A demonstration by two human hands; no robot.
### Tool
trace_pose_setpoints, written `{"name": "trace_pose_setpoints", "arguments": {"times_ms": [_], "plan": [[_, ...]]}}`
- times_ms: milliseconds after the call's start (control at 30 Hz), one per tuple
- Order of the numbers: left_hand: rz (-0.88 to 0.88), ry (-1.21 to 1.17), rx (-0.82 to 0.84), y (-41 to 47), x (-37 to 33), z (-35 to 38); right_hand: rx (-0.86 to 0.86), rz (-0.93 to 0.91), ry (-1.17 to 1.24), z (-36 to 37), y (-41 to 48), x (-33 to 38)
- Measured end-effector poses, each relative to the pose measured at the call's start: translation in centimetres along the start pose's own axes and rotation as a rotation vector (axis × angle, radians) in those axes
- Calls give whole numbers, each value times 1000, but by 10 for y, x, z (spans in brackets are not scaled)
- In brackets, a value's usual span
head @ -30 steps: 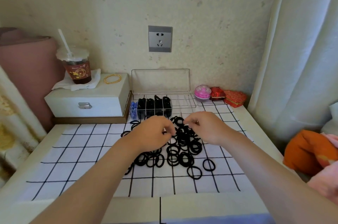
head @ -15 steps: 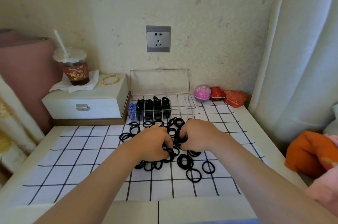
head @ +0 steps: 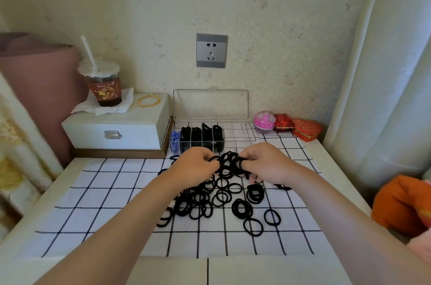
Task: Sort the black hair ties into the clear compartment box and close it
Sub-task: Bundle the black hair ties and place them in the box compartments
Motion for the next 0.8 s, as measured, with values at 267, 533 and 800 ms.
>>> {"name": "trace_pose_setpoints", "arguments": {"times_ms": [267,533,800], "plan": [[-125,-294,-55,-1,6,5,125,1,366,3,-7,21],[-219,-853,303,-9,-10,22,21,53,227,4,-3,13],[-151,-719,237,-6,-8,25,-26,-21,67,4,-2,14]]}}
Point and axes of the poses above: each hand's wrist, its own y-axis towards the middle knuckle, its own z-axis out of the palm, x = y × z, the point moved 6 cm from there along y, towards the middle knuckle, and after that the axes turned 2 degrees about -x, right-handed, at the moved point
